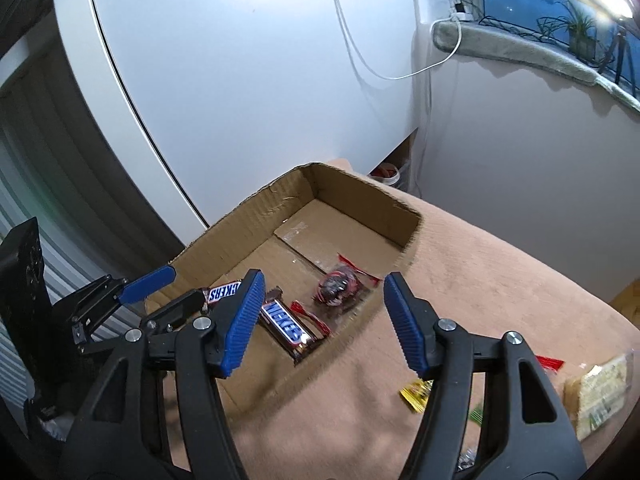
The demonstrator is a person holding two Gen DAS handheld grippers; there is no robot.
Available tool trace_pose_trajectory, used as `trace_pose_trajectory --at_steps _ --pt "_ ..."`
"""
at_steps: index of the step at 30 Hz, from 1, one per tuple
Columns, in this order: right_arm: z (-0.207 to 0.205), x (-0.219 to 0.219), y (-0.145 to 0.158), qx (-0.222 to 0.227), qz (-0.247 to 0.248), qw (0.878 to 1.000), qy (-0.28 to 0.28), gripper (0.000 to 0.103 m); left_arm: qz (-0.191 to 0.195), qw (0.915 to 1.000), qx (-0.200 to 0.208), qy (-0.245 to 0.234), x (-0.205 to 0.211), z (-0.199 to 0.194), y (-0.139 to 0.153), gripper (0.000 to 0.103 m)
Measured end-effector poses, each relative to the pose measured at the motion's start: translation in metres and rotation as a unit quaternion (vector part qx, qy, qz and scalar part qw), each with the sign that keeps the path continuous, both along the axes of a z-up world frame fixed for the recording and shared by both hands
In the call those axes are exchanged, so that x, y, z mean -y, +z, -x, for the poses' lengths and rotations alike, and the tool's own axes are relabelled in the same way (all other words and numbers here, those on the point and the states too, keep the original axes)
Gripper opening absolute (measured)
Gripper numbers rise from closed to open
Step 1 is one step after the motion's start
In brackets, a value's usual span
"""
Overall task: Organize snacks
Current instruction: 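Open both tools to drop the Snickers bars into the box, then move both open tools back toward the remaining snacks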
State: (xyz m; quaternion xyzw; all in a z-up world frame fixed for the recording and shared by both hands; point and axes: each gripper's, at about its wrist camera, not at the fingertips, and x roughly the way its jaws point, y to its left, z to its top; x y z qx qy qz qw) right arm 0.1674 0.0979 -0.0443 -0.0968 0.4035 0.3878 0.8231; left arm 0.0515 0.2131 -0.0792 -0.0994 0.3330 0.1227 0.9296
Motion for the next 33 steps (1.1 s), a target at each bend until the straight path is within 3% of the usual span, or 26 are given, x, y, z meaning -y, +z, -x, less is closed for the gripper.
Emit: trace_pose_trajectory --at_steps 14,29,33 --pt "0.017 0.112 0.023 0.044 0.019 0.996 -0.078 0.065 0.017 0.9979 0.034 -0.052 0.043 0.003 0.016 0.044" --pt "0.003 0.242 -0.011 0.005 0.041 0.982 -0.186 0.065 0.023 0.9896 0.027 -0.139 0.126 -0.011 0.013 0.044" --pt "-0.004 0.269 -0.017 0.001 0.04 0.976 -0.214 0.075 0.029 0.987 0.018 -0.157 0.144 -0.019 0.008 0.044"
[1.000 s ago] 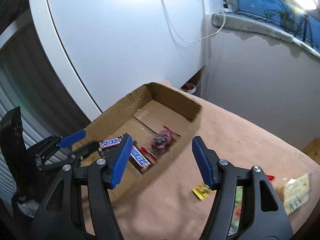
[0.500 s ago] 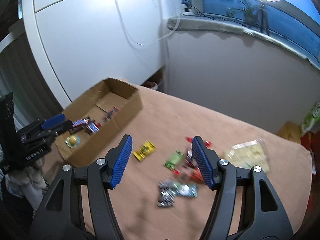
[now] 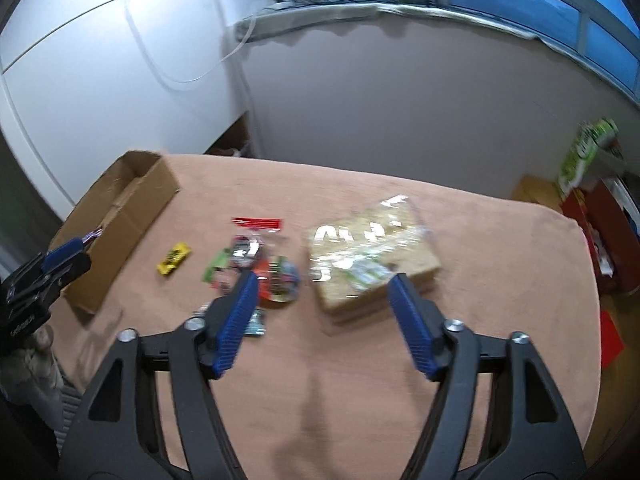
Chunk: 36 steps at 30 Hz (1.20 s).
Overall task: Organize snacks
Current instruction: 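Move both open tools back toward the remaining snacks, then close both tools together on the bagged bread loaf and lift it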
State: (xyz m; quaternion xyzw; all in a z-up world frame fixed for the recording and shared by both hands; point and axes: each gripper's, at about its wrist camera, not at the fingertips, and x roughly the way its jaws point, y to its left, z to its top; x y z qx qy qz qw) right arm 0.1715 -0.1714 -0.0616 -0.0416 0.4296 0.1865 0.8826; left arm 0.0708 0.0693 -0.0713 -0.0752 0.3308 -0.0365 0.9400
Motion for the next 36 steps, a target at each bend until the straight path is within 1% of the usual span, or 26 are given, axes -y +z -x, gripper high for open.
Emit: trace_pose_trajectory --at_steps 6,11,13,14,15,19,28,36 --pt "-0.012 0.03 -0.008 -0.005 -0.014 1.0 -0.021 0.075 -0.004 0.9993 -0.012 -0.034 0.031 -0.018 -0.004 0.044" --pt "-0.032 0.052 -0.017 -0.02 -0.04 0.999 -0.025 0.077 0.009 0.9979 -0.018 -0.062 0.058 -0.033 -0.004 0.044" --pt "-0.042 0.06 -0.022 -0.027 -0.052 0.998 -0.023 0.084 0.018 0.9966 -0.025 -0.077 0.071 -0.04 -0.008 0.053" --pt "-0.046 0.063 -0.024 -0.03 -0.058 0.998 -0.022 0.085 0.022 0.996 -0.027 -0.083 0.077 -0.043 -0.009 0.061" --pt "-0.049 0.066 -0.026 -0.033 -0.063 0.997 -0.02 0.085 0.025 0.9954 -0.028 -0.088 0.082 -0.045 -0.011 0.063" --pt "-0.066 0.072 -0.037 -0.05 -0.077 0.996 -0.013 0.085 0.043 0.9916 -0.044 -0.113 0.105 -0.06 -0.02 0.063" --pt "-0.09 0.064 -0.053 -0.069 -0.068 0.995 0.02 0.085 0.048 0.986 -0.075 -0.141 0.145 -0.094 -0.039 0.063" --pt "-0.103 0.055 -0.063 -0.097 -0.074 0.991 0.053 0.085 0.064 0.9811 -0.106 -0.149 0.155 -0.117 -0.057 0.063"
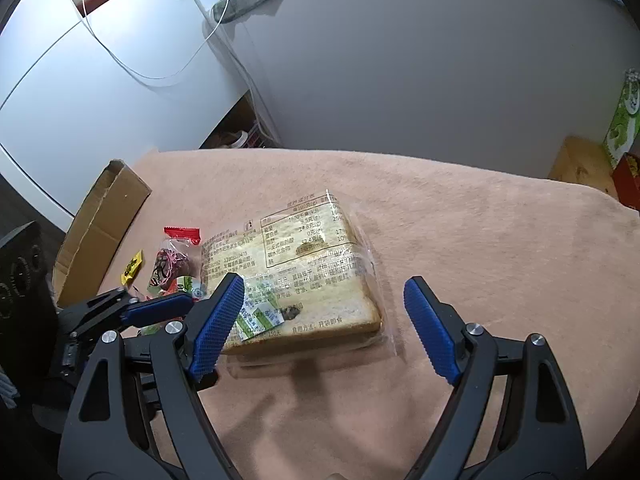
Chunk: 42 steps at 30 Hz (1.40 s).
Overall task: Organize snacks
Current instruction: 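Close both tools together on the bagged bread loaf and lift it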
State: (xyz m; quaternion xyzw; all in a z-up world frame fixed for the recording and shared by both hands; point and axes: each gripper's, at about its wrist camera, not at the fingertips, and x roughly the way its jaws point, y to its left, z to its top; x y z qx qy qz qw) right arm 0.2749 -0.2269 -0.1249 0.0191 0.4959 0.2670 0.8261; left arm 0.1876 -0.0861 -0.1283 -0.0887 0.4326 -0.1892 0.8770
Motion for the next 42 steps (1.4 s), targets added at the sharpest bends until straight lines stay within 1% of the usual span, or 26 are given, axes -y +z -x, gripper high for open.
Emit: trace_pose_trajectory --at_steps 6,9,15,21,24,27,33,42 --pt "-0.008 -0.003 -0.009 -0.029 -0.011 0.999 0.016 0.085 -0.004 1.0 -0.007 -0.004 0.005 -0.011 -0.005 0.063" --pt "-0.01 -0.007 -0.013 -0.037 -0.014 0.999 0.016 0.082 -0.007 0.9999 -0.008 -0.005 0.005 -0.011 -0.007 0.063" --pt "-0.008 -0.007 -0.009 -0.036 -0.011 0.999 0.013 0.072 -0.003 1.0 -0.005 -0.001 0.004 -0.011 -0.006 0.062" --pt "-0.001 -0.004 -0.004 -0.038 -0.013 0.999 0.01 0.068 -0.002 1.0 0.004 0.005 0.003 -0.008 0.0 0.062" --pt "0.004 -0.002 0.002 -0.032 -0.016 0.999 0.007 0.067 -0.002 0.9999 0.01 0.004 0.001 -0.004 0.004 0.062" --pt "0.01 -0.002 0.008 -0.025 -0.013 1.0 0.009 0.066 -0.007 0.9998 0.017 0.004 -0.002 0.004 0.01 0.062" --pt "0.027 -0.008 0.028 -0.011 -0.017 1.0 0.015 0.066 -0.003 0.9993 0.036 0.01 -0.008 0.026 0.022 0.062" --pt "0.057 -0.039 0.061 0.02 -0.021 0.999 0.039 0.066 -0.006 0.9965 0.076 0.034 -0.034 0.057 0.046 0.062"
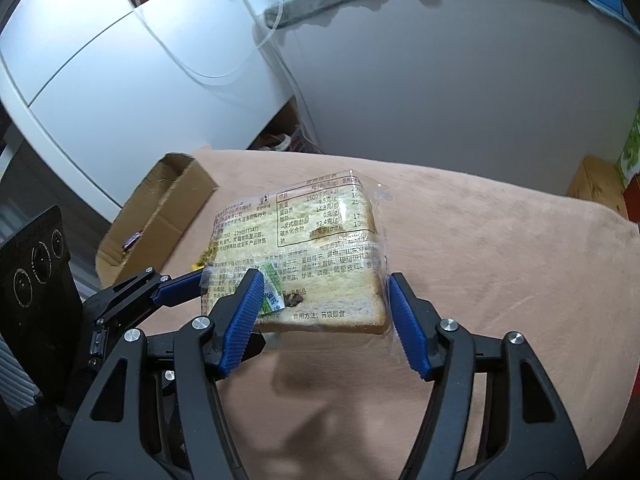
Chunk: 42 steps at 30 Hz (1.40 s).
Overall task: Organize snacks
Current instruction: 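Close both tools together on the bagged bread loaf and lift it, then carry the bread loaf with both tools over the cardboard box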
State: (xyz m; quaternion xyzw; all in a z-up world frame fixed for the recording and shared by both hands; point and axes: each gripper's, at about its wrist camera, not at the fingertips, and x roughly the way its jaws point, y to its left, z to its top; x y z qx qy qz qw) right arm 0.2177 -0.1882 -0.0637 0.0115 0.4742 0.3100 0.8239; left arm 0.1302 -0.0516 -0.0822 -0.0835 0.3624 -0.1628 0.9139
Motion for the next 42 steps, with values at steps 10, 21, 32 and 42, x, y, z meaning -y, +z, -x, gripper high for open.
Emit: trace_pose_trajectory --at_steps 10,21,32,42 --pt "0.026 -0.049 0.021 0.02 -0.005 0.999 0.034 0.066 -0.002 0.9987 0.031 0.041 -0.03 0.028 0.017 0.062" --pt "0.046 -0.125 0.036 0.034 -0.003 0.995 0.092 0.066 0.012 0.994 0.049 0.097 -0.09 0.059 0.036 0.062" --pt "0.055 -0.2 0.032 0.035 -0.007 0.989 0.146 0.066 0.015 0.986 0.056 0.157 -0.154 0.084 0.038 0.062" --pt "0.063 -0.264 0.022 0.032 0.001 0.982 0.185 0.066 0.019 0.9768 0.049 0.207 -0.203 0.099 0.03 0.062"
